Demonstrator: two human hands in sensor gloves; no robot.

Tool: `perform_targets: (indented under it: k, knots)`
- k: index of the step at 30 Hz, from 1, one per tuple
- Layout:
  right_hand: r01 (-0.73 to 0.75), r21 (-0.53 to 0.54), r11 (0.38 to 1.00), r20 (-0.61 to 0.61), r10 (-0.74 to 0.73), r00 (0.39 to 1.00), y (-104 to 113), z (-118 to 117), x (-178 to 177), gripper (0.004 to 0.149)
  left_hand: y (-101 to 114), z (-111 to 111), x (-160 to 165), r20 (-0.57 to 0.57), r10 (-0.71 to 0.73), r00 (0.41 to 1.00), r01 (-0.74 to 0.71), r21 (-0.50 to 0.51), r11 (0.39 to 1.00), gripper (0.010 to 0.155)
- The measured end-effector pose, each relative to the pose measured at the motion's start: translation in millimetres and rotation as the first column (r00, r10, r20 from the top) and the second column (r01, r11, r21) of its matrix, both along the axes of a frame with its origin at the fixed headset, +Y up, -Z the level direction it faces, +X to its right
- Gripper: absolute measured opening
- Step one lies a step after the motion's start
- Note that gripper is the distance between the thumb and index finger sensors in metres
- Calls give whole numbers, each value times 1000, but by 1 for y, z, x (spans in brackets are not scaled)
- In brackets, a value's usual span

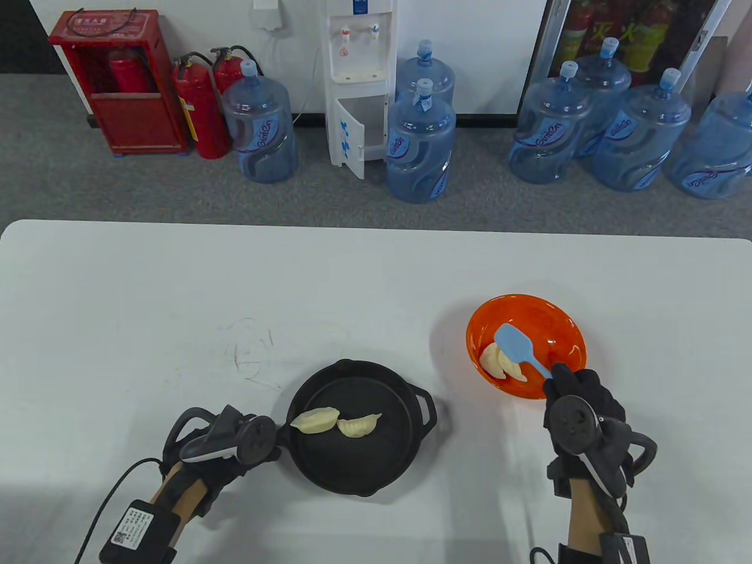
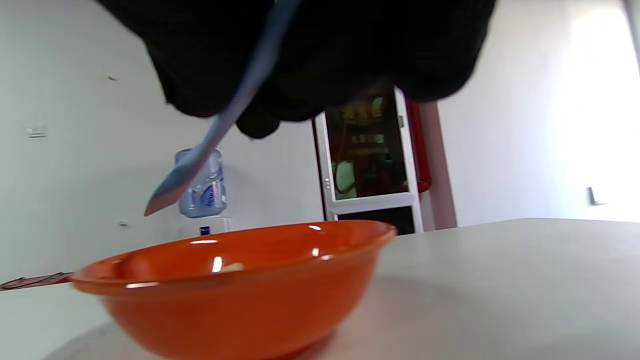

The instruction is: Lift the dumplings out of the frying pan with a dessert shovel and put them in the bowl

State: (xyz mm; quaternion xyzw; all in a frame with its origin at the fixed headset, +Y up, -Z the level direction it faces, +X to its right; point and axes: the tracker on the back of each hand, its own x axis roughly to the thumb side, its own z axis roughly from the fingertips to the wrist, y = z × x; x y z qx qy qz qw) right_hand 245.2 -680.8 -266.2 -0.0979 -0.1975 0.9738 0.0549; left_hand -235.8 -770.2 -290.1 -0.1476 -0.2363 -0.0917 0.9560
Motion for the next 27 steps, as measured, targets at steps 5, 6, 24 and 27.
perform_targets:
  k: [5,6,24,27]
  knots:
    - [-24,-19,1000,-138,22,990,-3,-2,-33,44,0,0,0,0,-4,1000,4,-1,1000,58]
    - [-34,-32,999,-170,28,985,-4,-3,-40,44,0,0,0,1,-5,1000,5,-1,1000,58]
    - [-182,-76,980,-469,126,874,-35,-2,-134,41,0,0,1,1,-12,1000,12,-4,1000,58]
    - [-202,-89,975,-498,132,857,-37,-1,-141,40,0,0,1,1,-11,1000,11,-5,1000,58]
